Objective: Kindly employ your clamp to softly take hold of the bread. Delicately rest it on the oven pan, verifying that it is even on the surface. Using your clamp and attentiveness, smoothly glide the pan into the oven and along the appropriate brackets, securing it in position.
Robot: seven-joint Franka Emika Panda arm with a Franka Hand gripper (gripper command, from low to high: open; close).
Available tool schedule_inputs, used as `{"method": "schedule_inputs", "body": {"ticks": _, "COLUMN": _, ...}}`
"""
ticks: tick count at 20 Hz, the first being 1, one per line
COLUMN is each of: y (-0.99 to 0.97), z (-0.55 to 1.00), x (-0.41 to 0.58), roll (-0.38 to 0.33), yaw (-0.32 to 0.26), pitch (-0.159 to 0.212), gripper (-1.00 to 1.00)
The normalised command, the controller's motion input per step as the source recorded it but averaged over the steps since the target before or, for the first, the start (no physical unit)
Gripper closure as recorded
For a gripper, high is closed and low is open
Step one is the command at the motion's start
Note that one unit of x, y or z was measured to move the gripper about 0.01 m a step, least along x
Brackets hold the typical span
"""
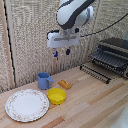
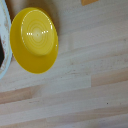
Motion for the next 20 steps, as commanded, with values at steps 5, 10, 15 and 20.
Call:
{"method": "schedule_inputs", "body": {"ticks": 5, "y": -0.34, "z": -0.49, "x": 0.143, "roll": 0.001, "yaw": -0.008, "pitch": -0.001, "gripper": -1.00}}
{"method": "schedule_inputs", "body": {"ticks": 10, "y": -0.36, "z": -0.51, "x": 0.125, "roll": 0.000, "yaw": 0.000, "pitch": 0.017, "gripper": -1.00}}
{"method": "schedule_inputs", "body": {"ticks": 15, "y": -0.20, "z": -0.49, "x": 0.093, "roll": -0.017, "yaw": 0.065, "pitch": 0.062, "gripper": -1.00}}
{"method": "schedule_inputs", "body": {"ticks": 20, "y": -0.17, "z": -0.46, "x": 0.074, "roll": -0.046, "yaw": 0.084, "pitch": 0.069, "gripper": -1.00}}
